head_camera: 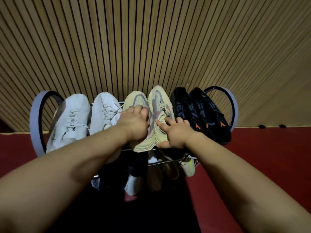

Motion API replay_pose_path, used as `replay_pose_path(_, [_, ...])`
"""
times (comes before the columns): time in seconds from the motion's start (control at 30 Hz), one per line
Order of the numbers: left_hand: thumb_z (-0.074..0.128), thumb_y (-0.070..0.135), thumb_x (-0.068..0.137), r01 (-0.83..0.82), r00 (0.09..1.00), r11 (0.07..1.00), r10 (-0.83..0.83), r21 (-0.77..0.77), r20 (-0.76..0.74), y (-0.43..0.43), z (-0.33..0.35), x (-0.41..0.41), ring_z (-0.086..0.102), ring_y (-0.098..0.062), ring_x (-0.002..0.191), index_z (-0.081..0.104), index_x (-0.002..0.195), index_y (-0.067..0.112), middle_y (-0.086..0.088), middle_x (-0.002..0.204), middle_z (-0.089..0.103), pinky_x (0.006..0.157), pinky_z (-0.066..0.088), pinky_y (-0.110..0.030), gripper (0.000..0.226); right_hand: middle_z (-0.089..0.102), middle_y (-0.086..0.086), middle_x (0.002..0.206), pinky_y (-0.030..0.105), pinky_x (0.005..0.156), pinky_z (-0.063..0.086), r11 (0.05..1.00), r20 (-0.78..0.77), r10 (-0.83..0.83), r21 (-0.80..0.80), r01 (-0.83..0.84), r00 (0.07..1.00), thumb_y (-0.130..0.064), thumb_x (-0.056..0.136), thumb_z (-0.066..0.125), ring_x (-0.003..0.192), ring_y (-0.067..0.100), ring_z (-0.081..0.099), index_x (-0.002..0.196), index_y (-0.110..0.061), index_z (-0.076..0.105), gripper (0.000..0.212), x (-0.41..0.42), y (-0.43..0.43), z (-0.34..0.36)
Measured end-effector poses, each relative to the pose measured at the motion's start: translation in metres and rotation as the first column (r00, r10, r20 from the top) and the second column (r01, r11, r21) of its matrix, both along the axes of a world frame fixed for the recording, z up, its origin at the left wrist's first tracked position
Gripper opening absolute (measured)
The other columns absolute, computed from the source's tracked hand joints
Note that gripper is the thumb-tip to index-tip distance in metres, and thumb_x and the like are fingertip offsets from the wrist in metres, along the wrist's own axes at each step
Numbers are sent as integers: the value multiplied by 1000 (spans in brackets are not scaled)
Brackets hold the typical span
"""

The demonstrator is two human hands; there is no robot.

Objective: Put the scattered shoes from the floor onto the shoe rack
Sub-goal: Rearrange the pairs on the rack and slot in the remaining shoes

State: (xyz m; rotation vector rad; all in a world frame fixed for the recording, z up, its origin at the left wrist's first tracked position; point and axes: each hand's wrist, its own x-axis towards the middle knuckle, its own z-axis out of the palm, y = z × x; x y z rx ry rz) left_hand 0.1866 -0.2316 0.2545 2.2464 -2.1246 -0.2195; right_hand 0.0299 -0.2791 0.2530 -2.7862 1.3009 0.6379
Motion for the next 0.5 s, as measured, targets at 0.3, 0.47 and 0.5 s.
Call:
replay_pose_path(0.3, [31,27,101,-31,957,972,-39,-231,-289,-8,-18,-16,-7,-15,146,6,151,16,-1,159,-3,116,-8,-35,57,5,2,159,48,112,10,995,341,-94,59,79,935,-64,76,59,141,35,7,149,-36,9,93,-16,7,-22])
replay_pose_path(0.47, [18,39,102,-5,998,997,9,82,-54,-30,-21,-16,3,-18,146,8,151,19,-1,159,6,117,0,-37,54,1,2,160,45,115,3,981,422,-140,182,67,896,-57,76,66,144,34,-5,150,-34,7,97,-21,4,-26])
replay_pose_path(0.5, [19,39,102,-4,1000,997,6,75,-25,-33,-21,-16,5,-19,146,11,151,19,-1,159,9,117,3,-37,54,5,3,159,43,116,4,982,474,-137,180,56,870,-51,78,66,144,35,-5,150,-33,12,91,-21,6,-28])
